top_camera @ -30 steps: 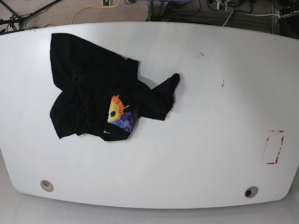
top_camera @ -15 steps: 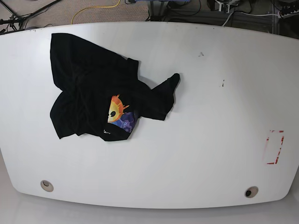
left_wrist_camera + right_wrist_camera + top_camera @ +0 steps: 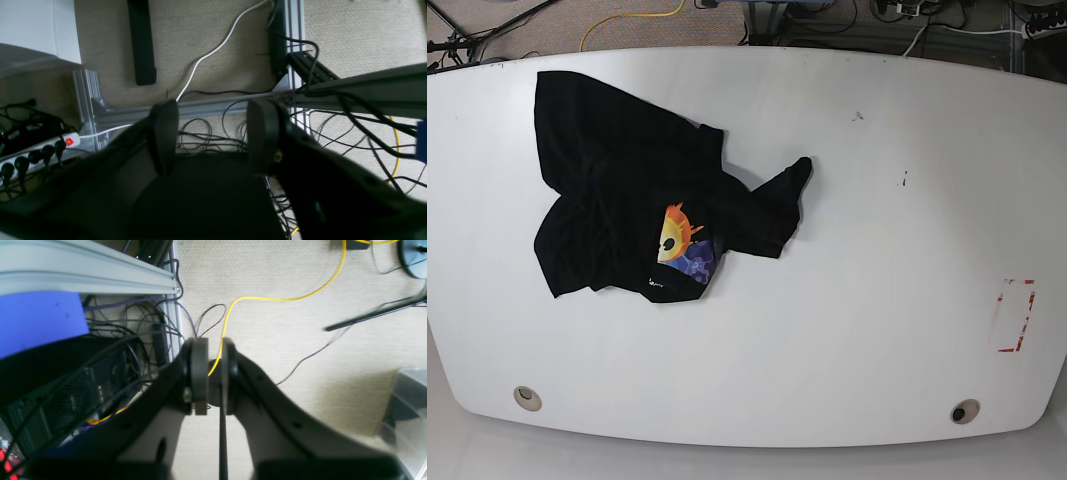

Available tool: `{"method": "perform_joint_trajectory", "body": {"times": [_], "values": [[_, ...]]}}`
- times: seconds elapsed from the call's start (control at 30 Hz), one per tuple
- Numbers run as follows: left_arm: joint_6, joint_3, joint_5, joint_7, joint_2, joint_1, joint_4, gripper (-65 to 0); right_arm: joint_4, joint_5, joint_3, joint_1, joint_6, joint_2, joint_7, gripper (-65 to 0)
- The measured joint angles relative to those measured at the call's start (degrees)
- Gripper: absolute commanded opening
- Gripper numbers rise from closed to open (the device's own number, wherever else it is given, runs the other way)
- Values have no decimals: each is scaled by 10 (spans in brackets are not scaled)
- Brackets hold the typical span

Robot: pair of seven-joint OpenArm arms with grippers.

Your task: Fold the T-shirt properly

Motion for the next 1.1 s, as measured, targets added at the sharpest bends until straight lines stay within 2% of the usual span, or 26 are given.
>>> {"method": "perform_joint_trajectory", "body": {"times": [0.2,0.4,0.47,0.63,0.7,0.87,1.1], "values": [[0,-8,-3,-3,0,29,31,-342,29,1,0,-26,2,-1,0,-588],[-5,-15,-3,-6,0,81,130,-341,103,18,1,-68,4,-10,0,-587],[-5,-17,-3,3,0,94,150,-341,118,17,1,-77,5,-13,-16,-587],[-5,-23,-5,24,1,140,236,-342,184,40,2,-110,7,-23,-15,-591],[-5,-24,-8,11,1,155,262,-342,203,50,2,-118,7,-27,-4,-591],[-7,-26,-10,43,3,181,310,-346,233,53,1,-131,7,-32,-13,-591],[-11,-17,-10,28,2,212,392,-346,282,63,5,-155,10,-38,-15,-591]]}}
